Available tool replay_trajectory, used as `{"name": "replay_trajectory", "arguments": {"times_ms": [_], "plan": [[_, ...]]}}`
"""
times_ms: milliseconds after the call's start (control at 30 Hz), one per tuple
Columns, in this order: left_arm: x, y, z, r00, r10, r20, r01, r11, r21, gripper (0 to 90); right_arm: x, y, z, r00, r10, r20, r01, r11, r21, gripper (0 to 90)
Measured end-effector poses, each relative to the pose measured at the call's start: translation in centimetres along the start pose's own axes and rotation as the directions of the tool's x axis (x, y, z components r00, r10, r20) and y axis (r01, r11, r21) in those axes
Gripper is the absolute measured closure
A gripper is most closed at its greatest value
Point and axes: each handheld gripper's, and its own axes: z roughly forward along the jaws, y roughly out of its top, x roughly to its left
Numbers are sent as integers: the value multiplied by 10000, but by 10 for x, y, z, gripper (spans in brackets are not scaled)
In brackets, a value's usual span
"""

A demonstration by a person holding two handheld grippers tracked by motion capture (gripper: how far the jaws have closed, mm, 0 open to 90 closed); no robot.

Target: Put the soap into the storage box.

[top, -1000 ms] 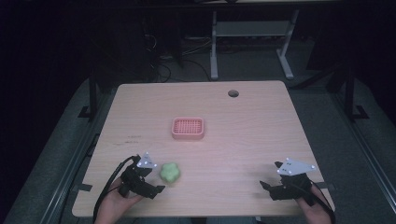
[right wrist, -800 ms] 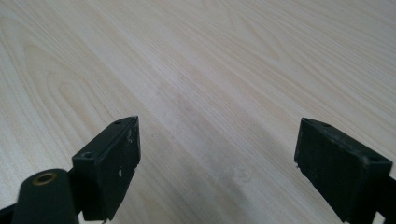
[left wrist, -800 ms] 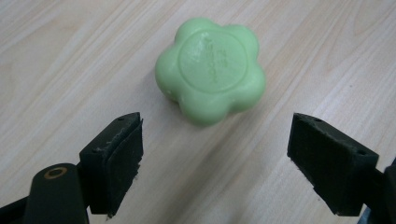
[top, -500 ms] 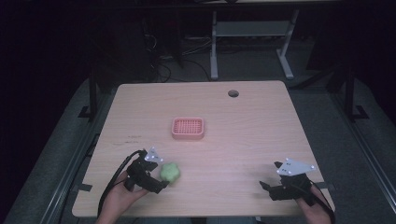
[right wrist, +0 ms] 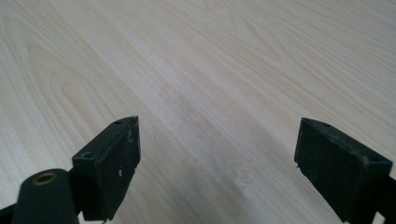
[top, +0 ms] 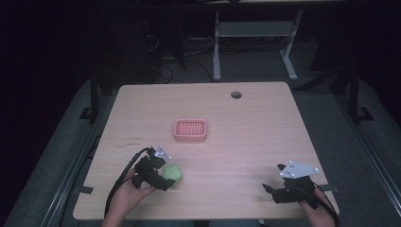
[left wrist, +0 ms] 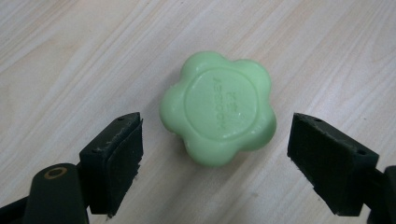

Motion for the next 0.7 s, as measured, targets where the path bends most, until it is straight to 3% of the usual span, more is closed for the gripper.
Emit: {"name": "replay_trajectory", "arguments": {"times_ms": [700], "plan": [[0, 18, 17, 9999, -150, -50, 154, 9969, 778, 181, 1, 0, 0, 10000, 5, -36, -5, 10000, 3, 138]]}}
